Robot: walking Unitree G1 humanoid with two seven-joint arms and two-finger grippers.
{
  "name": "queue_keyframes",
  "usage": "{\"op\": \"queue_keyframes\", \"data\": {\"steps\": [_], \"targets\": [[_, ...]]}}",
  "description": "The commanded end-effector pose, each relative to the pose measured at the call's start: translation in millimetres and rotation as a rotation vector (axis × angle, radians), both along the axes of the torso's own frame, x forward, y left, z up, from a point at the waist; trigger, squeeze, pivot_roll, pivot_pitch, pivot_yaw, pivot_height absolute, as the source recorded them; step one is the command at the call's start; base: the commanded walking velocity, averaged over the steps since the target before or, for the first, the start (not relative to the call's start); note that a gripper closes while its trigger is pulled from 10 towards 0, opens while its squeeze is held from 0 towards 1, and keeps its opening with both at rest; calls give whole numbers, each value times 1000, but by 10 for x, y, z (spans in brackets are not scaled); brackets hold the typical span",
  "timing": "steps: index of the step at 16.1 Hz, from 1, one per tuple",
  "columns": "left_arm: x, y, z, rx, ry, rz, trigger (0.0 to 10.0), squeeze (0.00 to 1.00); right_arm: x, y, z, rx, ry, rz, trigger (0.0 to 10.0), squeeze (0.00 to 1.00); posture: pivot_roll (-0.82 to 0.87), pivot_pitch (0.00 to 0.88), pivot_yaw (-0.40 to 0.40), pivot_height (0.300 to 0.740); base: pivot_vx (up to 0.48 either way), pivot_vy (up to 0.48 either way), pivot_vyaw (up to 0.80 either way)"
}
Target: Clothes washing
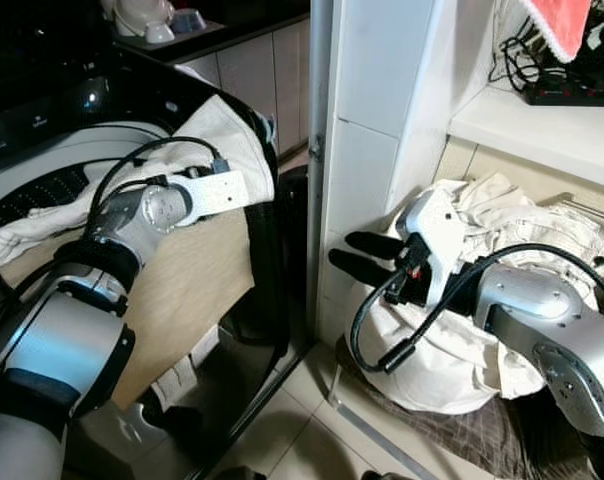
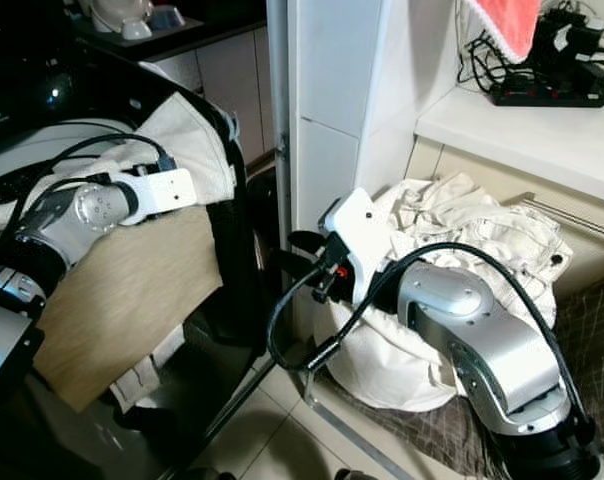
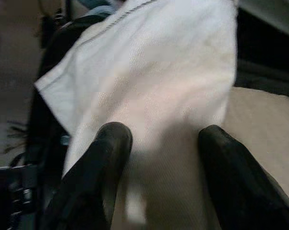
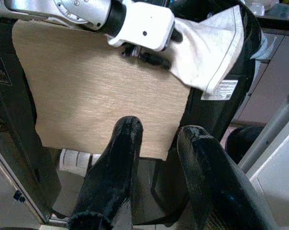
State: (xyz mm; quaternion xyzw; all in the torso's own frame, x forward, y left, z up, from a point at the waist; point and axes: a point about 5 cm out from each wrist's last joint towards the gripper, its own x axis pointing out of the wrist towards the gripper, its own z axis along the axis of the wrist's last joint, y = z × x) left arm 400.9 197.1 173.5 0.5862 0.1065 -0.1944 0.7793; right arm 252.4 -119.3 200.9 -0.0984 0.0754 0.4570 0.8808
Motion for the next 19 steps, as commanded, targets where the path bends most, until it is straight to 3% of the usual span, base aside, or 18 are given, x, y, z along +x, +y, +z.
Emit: {"op": "queue_keyframes", "data": {"steps": [1, 4, 8, 10, 11, 12, 13, 15, 16, 17, 18, 19], "targets": [[63, 165, 258, 21, -113, 82, 10000, 0, -16, 1, 19, -21, -9, 10, 10000, 0, -103, 0, 57, 740, 0, 0, 0], [103, 388, 629, 17, -305, 195, 10000, 0, -5, -6, 25, -25, -13, 6, 10000, 0, -102, 0, 57, 740, 0, 0, 0], [46, 761, 1344, -13, -579, 345, 10000, 0, 7, -24, 39, -29, -22, -1, 10000, 0, -100, 0, 60, 740, 0, 0, 0], [12, 870, 1430, -52, -578, 395, 10000, 0, 10, -25, 38, -30, -22, -2, 10000, 0, -99, 0, 60, 740, 0, 0, 0], [36, 812, 1363, -229, -509, 383, 10000, 0, 10, -21, 33, -30, -21, -2, 10000, 0, -94, 0, 60, 740, 0, 0, 0], [71, 702, 1215, -283, -406, 336, 10000, 0, 11, -12, 24, -32, -21, -2, 10000, 0, -93, 0, 59, 740, 0, 0, 0], [82, 659, 1112, -278, -362, 322, 10000, 0, 12, -5, 19, -33, -21, -2, 10000, 0, -94, 0, 61, 740, 0, 0, 0], [90, 609, 1006, -367, -326, 320, 10000, 0, 14, -4, 19, -34, -24, -7, 10000, 0, -94, 0, 62, 740, 0, 0, 0], [121, 438, 895, -691, -229, 292, 10000, 0, 41, -30, 21, -33, -41, -47, 10000, 0, -96, 0, 66, 740, 0, 0, 0], [131, 355, 863, -831, -199, 270, 10000, 0, 64, -49, 23, -31, -53, -81, 10000, 0, -96, 0, 66, 740, 0, 0, 0], [140, 231, 779, -1033, -131, 248, 10000, 0, 125, -88, 29, -25, -81, -165, 10000, 0, -96, 0, 66, 740, 0, 0, 0], [142, 174, 712, -1137, -93, 264, 10000, 0, 165, -105, 24, -20, -90, -225, 10000, 0, -100, 0, 70, 740, 0, 0, 0]]}}
